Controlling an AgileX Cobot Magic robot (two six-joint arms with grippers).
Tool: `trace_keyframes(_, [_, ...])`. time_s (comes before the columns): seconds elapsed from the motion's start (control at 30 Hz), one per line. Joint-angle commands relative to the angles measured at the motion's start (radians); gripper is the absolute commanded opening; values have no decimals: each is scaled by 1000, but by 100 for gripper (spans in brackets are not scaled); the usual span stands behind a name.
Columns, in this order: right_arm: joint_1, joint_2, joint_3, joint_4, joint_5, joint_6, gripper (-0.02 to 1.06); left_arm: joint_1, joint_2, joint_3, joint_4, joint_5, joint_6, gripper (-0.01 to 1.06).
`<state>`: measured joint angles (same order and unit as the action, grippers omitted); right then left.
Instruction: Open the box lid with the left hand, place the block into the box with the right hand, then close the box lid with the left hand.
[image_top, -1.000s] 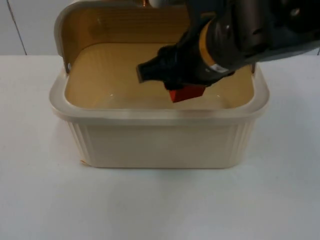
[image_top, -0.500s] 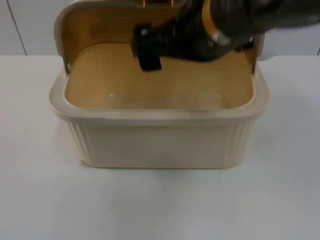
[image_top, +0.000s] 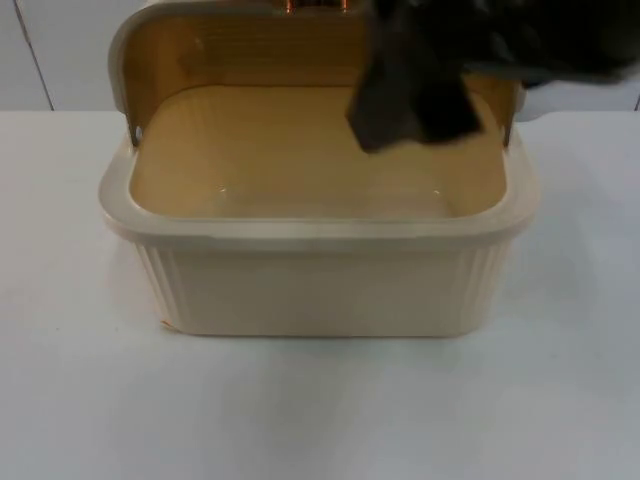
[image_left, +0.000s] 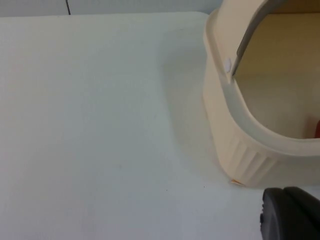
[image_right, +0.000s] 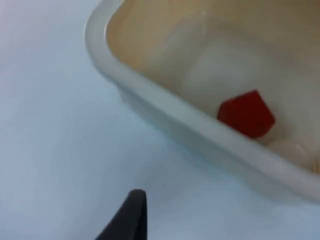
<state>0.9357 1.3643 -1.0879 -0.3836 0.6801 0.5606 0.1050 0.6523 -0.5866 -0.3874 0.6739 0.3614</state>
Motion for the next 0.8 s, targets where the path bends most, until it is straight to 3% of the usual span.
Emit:
trace_keyframes(0.0, [6, -61, 64, 44, 6, -58, 105, -6, -6, 4, 6, 1, 1, 0])
trace_keyframes(0.3, [-28, -186, 204, 49, 14, -65, 105, -6, -6, 4, 6, 5, 1, 0])
trace_keyframes(0.47, [-132, -195, 214, 67, 28, -106, 105, -6, -6, 4, 6, 10, 1, 0])
trace_keyframes(0.6, [-293, -195, 214, 138, 26, -210, 105, -6, -6, 4, 6, 17, 1, 0])
trace_keyframes(0.63, [-293, -195, 214, 138, 26, -210, 105, -6, -6, 4, 6, 17, 1, 0])
trace_keyframes(0.77, [-514, -195, 214, 344, 31, -435, 105, -6, -6, 4, 11, 17, 1, 0])
